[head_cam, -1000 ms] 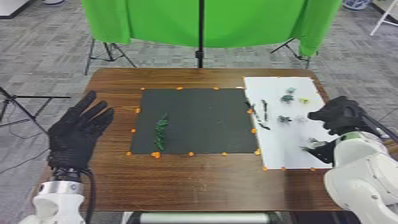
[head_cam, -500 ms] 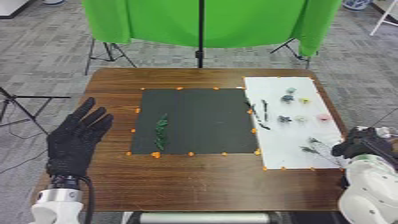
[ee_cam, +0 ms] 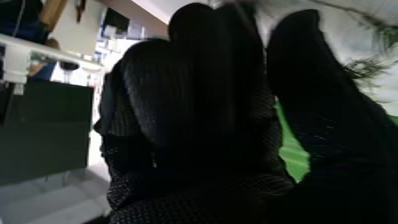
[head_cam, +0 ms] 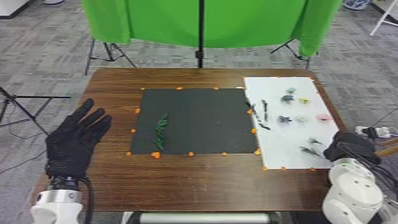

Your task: Arrange flowers

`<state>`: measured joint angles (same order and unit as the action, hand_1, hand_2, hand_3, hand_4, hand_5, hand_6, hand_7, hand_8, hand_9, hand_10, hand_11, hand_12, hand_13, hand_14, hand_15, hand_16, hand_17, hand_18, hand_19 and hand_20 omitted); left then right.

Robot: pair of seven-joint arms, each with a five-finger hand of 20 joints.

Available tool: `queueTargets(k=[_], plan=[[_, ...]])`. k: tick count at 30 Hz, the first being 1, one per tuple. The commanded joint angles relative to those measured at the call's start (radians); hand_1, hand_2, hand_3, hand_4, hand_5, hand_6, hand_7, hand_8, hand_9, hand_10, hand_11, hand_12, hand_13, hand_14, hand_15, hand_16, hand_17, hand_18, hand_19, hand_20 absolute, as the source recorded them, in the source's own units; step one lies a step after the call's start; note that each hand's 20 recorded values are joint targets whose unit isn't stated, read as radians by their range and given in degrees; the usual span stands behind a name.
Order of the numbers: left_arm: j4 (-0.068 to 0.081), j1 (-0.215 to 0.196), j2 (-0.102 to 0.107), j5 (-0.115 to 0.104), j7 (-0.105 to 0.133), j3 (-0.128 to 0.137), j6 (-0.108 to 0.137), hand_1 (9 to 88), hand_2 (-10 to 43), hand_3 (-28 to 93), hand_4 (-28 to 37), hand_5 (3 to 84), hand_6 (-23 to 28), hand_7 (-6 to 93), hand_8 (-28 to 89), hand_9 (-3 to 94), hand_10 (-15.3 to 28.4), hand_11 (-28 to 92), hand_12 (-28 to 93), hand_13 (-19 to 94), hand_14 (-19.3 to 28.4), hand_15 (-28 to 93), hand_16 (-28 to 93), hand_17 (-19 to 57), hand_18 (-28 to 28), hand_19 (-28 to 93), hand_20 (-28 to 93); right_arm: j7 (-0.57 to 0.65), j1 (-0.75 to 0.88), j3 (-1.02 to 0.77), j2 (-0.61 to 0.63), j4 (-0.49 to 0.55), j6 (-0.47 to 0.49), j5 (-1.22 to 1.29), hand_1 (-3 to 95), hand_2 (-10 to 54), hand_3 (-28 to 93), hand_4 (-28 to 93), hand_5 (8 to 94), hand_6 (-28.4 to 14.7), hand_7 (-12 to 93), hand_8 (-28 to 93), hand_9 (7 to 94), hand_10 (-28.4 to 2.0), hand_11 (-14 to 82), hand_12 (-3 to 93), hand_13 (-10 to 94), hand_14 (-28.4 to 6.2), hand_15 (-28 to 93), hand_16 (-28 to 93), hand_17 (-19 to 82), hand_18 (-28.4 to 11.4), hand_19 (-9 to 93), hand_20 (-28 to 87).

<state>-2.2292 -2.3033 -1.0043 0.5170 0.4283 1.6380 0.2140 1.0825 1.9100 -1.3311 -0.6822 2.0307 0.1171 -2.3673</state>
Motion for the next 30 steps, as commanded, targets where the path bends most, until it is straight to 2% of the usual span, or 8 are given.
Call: queueTargets(k=[1,9,16,17,18,23,25,30], plan=[[-0.007,-0.025,-0.022,0.003,-0.019,0.021,0.013,23.5,7.0,80,-25.6,39.2,9.7,10.0,-9,34.2,19.4,24,10,24,25.8,46,-9,-10.7,23.6,51,13,0.024,0.014,0.007,0.020,0.000,-0.071,-0.037,53.3,-9.5,67,-28,87.4,0.5,21,5,88.8,-12.3,39.9,19.4,81,-7.5,69,16,42,-20.8,93,25],[-0.014,-0.023,-0.038,0.012,-0.045,0.040,0.013,23.6,7.0,80,-25.7,39.2,9.8,10.1,-9,34.2,19.5,24,10,24,25.8,46,-9,-10.8,23.6,51,12,0.001,-0.053,0.049,0.011,0.080,-0.180,-0.126,53.8,-9.5,70,-28,89.4,-0.9,20,7,90.4,-12.1,40.8,19.9,82,-7.8,71,17,44,-21.0,93,31],[-0.023,-0.028,-0.047,0.021,-0.069,0.066,0.014,23.6,7.0,80,-25.6,39.4,9.9,10.0,-9,34.3,19.4,24,10,24,26.3,46,-8,-10.8,23.7,51,12,-0.092,-0.314,0.259,-0.113,0.125,-0.206,-0.113,54.3,-9.5,71,-28,90.1,-1.5,19,8,91.0,-12.0,41.1,20.1,82,-7.9,72,17,44,-21.1,93,34],[-0.026,-0.035,-0.044,0.018,-0.062,0.065,0.020,23.6,7.0,80,-25.6,39.4,9.9,10.1,-9,34.3,19.5,24,10,24,26.2,46,-8,-10.8,23.8,51,12,-0.122,-0.363,0.308,-0.146,0.114,-0.202,-0.101,54.3,-9.5,71,-28,90.1,-1.7,19,8,91.1,-12.0,41.2,20.1,82,-7.9,72,17,44,-21.2,93,34],[-0.028,-0.035,-0.053,0.024,-0.078,0.068,0.018,23.6,7.0,80,-25.6,39.4,9.9,10.1,-9,34.3,19.4,24,10,24,26.2,46,-8,-10.8,23.8,51,12,-0.156,-0.396,0.341,-0.190,0.102,-0.178,-0.089,54.3,-9.5,71,-28,90.1,-1.7,19,8,91.1,-12.0,41.3,20.1,82,-7.9,72,17,44,-21.2,93,34],[-0.023,-0.003,-0.051,0.028,-0.098,0.055,0.014,23.6,7.0,80,-25.8,39.5,9.9,10.3,-9,34.4,19.5,24,10,24,26.4,47,-8,-10.8,23.9,51,12,-0.213,-0.597,0.560,-0.341,-0.010,-0.086,-0.064,53.4,-9.5,73,-28,90.3,-2.2,19,9,90.9,-12.5,42.7,20.5,82,-8.2,73,17,45,-21.4,93,36],[-0.018,0.015,-0.053,0.033,-0.114,0.050,0.003,23.7,6.9,80,-25.7,39.6,10.1,10.3,-9,34.5,19.6,24,10,24,26.7,47,-8,-10.9,23.9,51,12,-0.208,-0.652,0.630,-0.375,-0.053,-0.080,-0.031,53.1,-9.5,74,-28,90.2,-2.2,19,10,90.7,-12.6,43.2,20.5,82,-8.4,74,17,45,-21.5,93,36],[-0.014,0.031,-0.059,0.041,-0.136,0.050,0.001,23.8,6.9,80,-25.9,39.7,10.1,10.3,-9,34.8,20.2,23,10,24,27.5,47,-8,-11.1,24.3,52,12,-0.219,-0.730,0.753,-0.428,-0.156,-0.012,-0.039,53.0,-9.5,74,-28,90.4,-2.1,19,10,90.9,-12.8,44.6,20.6,82,-8.7,75,17,45,-21.7,93,38]])
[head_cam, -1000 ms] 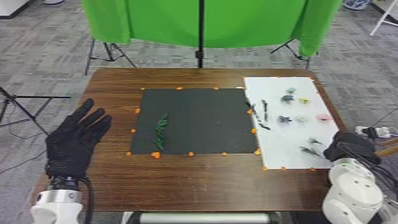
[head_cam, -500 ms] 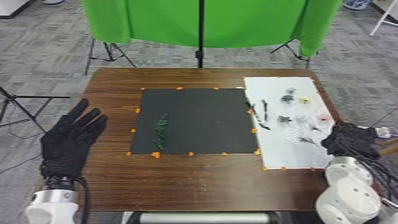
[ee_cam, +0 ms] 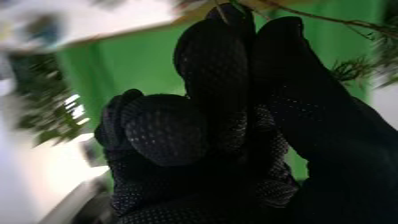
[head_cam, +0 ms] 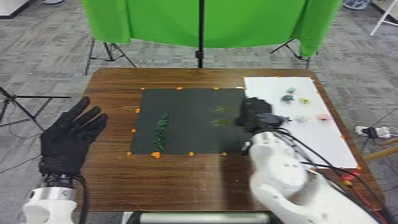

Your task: Arrange flowers

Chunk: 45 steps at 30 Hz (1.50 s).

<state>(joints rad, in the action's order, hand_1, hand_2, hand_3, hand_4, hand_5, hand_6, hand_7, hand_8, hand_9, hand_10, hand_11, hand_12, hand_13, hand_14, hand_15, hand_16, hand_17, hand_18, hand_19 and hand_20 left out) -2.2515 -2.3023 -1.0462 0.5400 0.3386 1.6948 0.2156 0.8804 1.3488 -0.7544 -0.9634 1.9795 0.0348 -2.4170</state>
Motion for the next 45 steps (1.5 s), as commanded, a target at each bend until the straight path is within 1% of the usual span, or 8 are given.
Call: queueTargets(k=[1,2,5,10,20,29,36,45], plan=[[0.008,0.030,-0.016,0.020,-0.044,-0.004,-0.001,23.8,6.9,80,-26.0,39.8,10.1,10.3,-8,34.9,20.2,23,10,24,27.6,47,-8,-11.1,24.3,52,12,-0.014,-0.188,0.208,-0.148,-0.125,0.082,-0.007,52.9,-9.5,74,-28,90.5,-2.0,19,10,91.0,-12.8,44.7,20.5,82,-8.7,75,17,45,-21.8,93,38],[0.005,0.024,-0.012,0.017,-0.037,-0.003,0.008,23.8,7.0,80,-26.1,39.8,10.1,10.2,-8,34.9,20.2,23,11,24,27.7,47,-8,-11.1,24.3,52,12,-0.019,-0.202,0.227,-0.157,-0.146,0.095,-0.018,52.9,-9.5,74,-28,90.5,-2.0,19,10,91.0,-12.8,44.9,20.5,82,-8.7,75,17,45,-21.9,93,38],[0.002,0.014,-0.023,0.021,-0.056,0.006,0.002,23.9,7.2,80,-26.0,39.7,10.1,10.2,-8,35.1,20.2,23,11,25,28.0,47,-8,-11.2,24.5,52,11,0.010,-0.228,0.259,-0.178,-0.181,0.122,0.006,52.5,-9.5,73,-28,90.8,-1.7,20,10,91.4,-12.7,45.1,20.4,83,-8.8,75,17,46,-22.2,93,38],[-0.002,-0.003,-0.021,0.019,-0.046,0.014,0.010,23.8,7.4,79,-25.8,39.8,10.0,10.1,-8,35.5,20.3,23,11,25,28.1,47,-8,-11.3,24.9,53,11,0.013,-0.241,0.273,-0.205,-0.201,0.176,-0.001,51.2,-9.5,72,-27,92.6,-1.7,21,10,93.1,-12.8,45.6,20.1,84,-9.6,75,17,47,-23.2,93,41],[0.012,0.038,-0.011,0.023,-0.052,-0.006,-0.011,23.8,7.5,79,-25.6,39.6,10.0,10.2,-8,35.4,20.1,22,12,25,28.3,46,-7,-11.4,25.1,53,10,0.083,-0.288,0.307,-0.245,-0.218,0.238,0.083,46.7,-7.5,74,-25,93.7,-0.9,26,4,93.7,-13.2,50.8,17.5,87,-10.5,76,18,49,-25.2,93,46],[0.021,0.056,-0.011,0.025,-0.054,-0.020,-0.012,23.7,7.4,80,-25.4,39.5,9.8,10.3,-8,35.2,19.8,21,12,25,28.2,46,-7,-11.6,25.0,53,10,0.079,-0.277,0.324,-0.265,-0.216,0.226,0.059,43.3,-2.6,75,-23,93.7,0.2,31,-13,93.7,-13.4,52.8,15.8,89,-10.7,75,18,51,-25.9,93,47],[0.024,0.064,-0.008,0.025,-0.059,-0.022,-0.012,23.7,7.0,80,-25.1,39.6,9.9,10.0,-8,34.1,20.1,21,11,23,27.3,46,-7,-11.1,23.8,52,9,0.097,-0.273,0.315,-0.281,-0.206,0.290,0.072,41.0,-0.4,74,-24,93.7,1.0,31,-14,93.7,-13.4,52.4,15.7,89,-10.8,74,18,51,-26.0,93,47],[0.028,0.069,-0.008,0.026,-0.062,-0.025,-0.020,23.7,7.0,80,-25.2,39.6,10.0,9.8,-8,34.0,20.2,21,11,23,27.2,45,-8,-11.2,23.8,52,10,0.090,-0.265,0.311,-0.290,-0.200,0.296,0.076,40.1,-1.5,74,-24,93.7,1.3,31,-15,93.7,-13.4,51.6,15.6,89,-10.9,74,19,51,-26.1,93,47]])
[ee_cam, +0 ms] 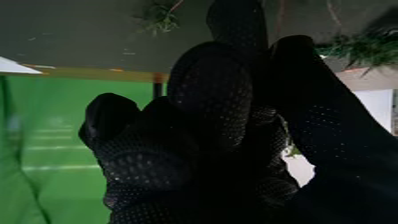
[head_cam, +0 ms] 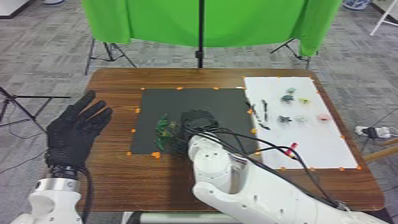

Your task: Arrange flowers

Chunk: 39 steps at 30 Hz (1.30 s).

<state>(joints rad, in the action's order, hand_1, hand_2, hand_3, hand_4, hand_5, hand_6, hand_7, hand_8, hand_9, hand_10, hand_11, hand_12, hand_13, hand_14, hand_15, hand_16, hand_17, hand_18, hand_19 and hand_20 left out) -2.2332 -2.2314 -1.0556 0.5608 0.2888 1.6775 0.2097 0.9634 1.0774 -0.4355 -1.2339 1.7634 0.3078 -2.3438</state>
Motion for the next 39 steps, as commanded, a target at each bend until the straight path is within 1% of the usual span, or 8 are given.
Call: queueTargets(k=[1,6,14,23,29,34,38,39], plan=[[0.011,0.002,0.001,0.007,-0.016,-0.008,-0.014,23.7,7.0,80,-25.2,39.6,10.0,9.8,-8,34.0,20.2,21,11,23,27.2,45,-8,-11.2,23.8,52,10,0.009,-0.001,0.005,-0.014,0.013,-0.001,-0.004,40.1,-2.1,74,-24,93.7,1.3,31,-15,93.7,-13.4,51.2,15.5,89,-10.9,73,19,51,-26.1,93,47],[0.011,0.002,-0.007,0.012,-0.026,-0.007,-0.017,23.9,7.0,80,-25.2,39.6,10.0,9.9,-8,33.9,20.1,22,11,23,27.2,46,-8,-11.2,23.9,52,10,0.023,-0.007,0.008,-0.012,0.010,-0.008,-0.015,39.8,-3.7,74,-25,93.7,1.5,29,-15,93.7,-13.3,50.0,15.1,89,-10.6,73,19,51,-25.9,93,46],[0.011,0.000,-0.006,0.011,-0.025,-0.012,-0.019,23.9,6.8,81,-25.0,39.7,10.1,9.6,-8,33.7,20.3,21,11,22,27.0,46,-8,-11.1,23.5,52,10,0.056,-0.024,0.024,-0.008,0.005,-0.028,-0.040,36.9,-6.0,72,-25,93.7,1.2,31,-14,93.7,-12.8,51.4,14.8,89,-10.0,73,18,51,-25.7,93,47],[0.012,0.004,-0.008,0.012,-0.029,-0.016,-0.022,24.1,5.9,82,-24.3,39.6,10.5,8.2,-8,31.2,19.7,22,9,20,24.0,45,-9,-10.5,21.9,50,10,0.053,-0.035,0.029,-0.008,0.000,-0.048,-0.054,32.8,-7.1,70,-26,93.7,1.5,32,-14,93.7,-12.2,52.1,14.6,90,-9.8,74,18,52,-25.9,93,48],[0.005,-0.018,-0.008,0.000,0.002,-0.015,0.000,24.4,5.9,82,-24.2,39.4,10.7,7.8,-8,30.3,19.0,23,8,20,22.7,45,-10,-10.2,21.3,49,11,0.053,-0.047,-0.005,0.045,0.027,-0.171,-0.072,31.0,-7.1,70,-25,93.7,1.9,29,-14,93.7,-11.2,51.0,14.9,89,-9.4,74,19,52,-25.8,93,48],[0.004,-0.020,-0.005,-0.002,0.013,-0.018,0.001,24.5,6.7,81,-24.4,39.1,10.6,8.4,-8,31.7,18.9,25,8,23,23.7,46,-10,-10.0,22.1,50,12,0.095,-0.024,-0.119,0.171,0.106,-0.264,-0.013,32.1,-6.7,72,-25,91.7,1.0,17,-11,93.6,-12.8,36.9,18.4,85,-10.4,68,18,46,-26.0,93,35],[0.001,-0.034,-0.005,-0.003,0.014,-0.014,0.003,24.5,6.9,80,-24.5,39.0,10.4,9.1,-9,32.6,18.9,25,8,23,24.3,46,-9,-10.1,22.6,50,12,0.084,0.036,-0.254,0.281,0.150,-0.356,0.088,32.7,-6.5,72,-24,77.9,-1.9,17,-11,85.6,-15.9,31.3,18.6,76,-12.5,67,15,38,-26.0,93,24],[-0.001,-0.040,-0.005,-0.003,0.015,-0.011,0.004,24.5,6.9,80,-24.5,39.1,10.3,9.3,-9,32.7,18.9,25,8,23,24.4,46,-9,-10.2,22.7,50,12,0.076,0.039,-0.260,0.313,0.141,-0.454,0.118,33.0,-6.4,73,-24,75.4,-2.4,17,-11,82.9,-16.4,31.9,18.1,74,-12.8,67,14,36,-25.8,93,21]])
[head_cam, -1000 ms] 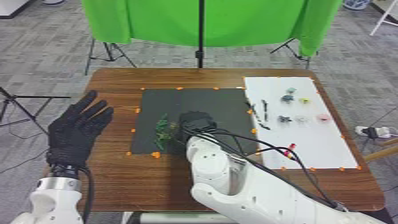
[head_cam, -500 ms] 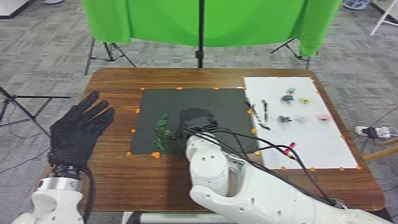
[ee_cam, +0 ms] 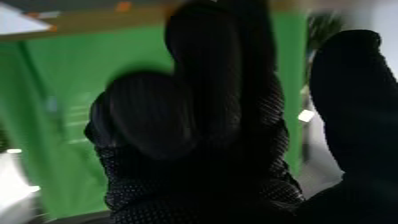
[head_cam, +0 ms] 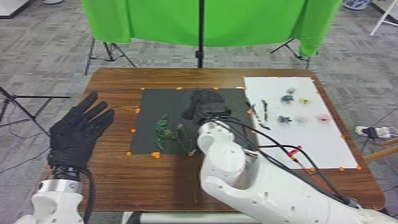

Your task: Arrange flowers

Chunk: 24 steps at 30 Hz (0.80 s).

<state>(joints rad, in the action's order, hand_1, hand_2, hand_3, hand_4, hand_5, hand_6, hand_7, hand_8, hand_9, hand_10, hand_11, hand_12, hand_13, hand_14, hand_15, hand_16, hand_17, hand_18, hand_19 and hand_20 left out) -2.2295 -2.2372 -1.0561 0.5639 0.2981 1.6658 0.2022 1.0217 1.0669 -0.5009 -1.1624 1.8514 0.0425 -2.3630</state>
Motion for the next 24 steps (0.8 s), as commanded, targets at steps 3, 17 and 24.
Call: queueTargets(k=[3,17,24], plan=[[-0.011,-0.047,-0.009,-0.005,0.004,0.008,0.013,24.3,7.1,80,-24.5,39.1,10.3,9.8,-9,32.9,18.9,25,8,24,24.6,46,-9,-10.3,22.9,50,12,0.041,0.074,-0.238,0.285,0.022,-0.309,0.183,36.6,-7.2,77,-25,70.0,-0.5,17,-13,75.4,-17.6,32.1,17.3,65,-14.0,68,12,29,-23.4,89,13],[-0.010,-0.044,-0.014,-0.006,0.003,-0.001,0.011,24.2,6.8,81,-24.8,39.5,10.3,10.2,-9,33.6,19.3,25,9,24,25.2,46,-9,-10.4,23.2,51,12,0.130,0.099,-0.229,0.282,-0.124,-0.169,0.223,34.1,-9.0,78,-27,57.8,-3.8,17,-13,68.7,-19.1,37.4,16.4,61,-15.3,74,10,27,-23.9,91,11],[-0.011,-0.046,-0.015,-0.006,0.000,-0.001,0.013,24.2,6.8,81,-24.9,39.6,10.4,10.1,-9,33.7,19.3,25,9,24,25.2,46,-9,-10.5,23.2,51,12,0.134,0.092,-0.210,0.260,-0.149,-0.112,0.220,31.1,-9.5,76,-27,55.0,-4.5,17,-13,65.1,-20.0,41.4,16.9,60,-15.6,75,10,27,-24.1,92,10]])
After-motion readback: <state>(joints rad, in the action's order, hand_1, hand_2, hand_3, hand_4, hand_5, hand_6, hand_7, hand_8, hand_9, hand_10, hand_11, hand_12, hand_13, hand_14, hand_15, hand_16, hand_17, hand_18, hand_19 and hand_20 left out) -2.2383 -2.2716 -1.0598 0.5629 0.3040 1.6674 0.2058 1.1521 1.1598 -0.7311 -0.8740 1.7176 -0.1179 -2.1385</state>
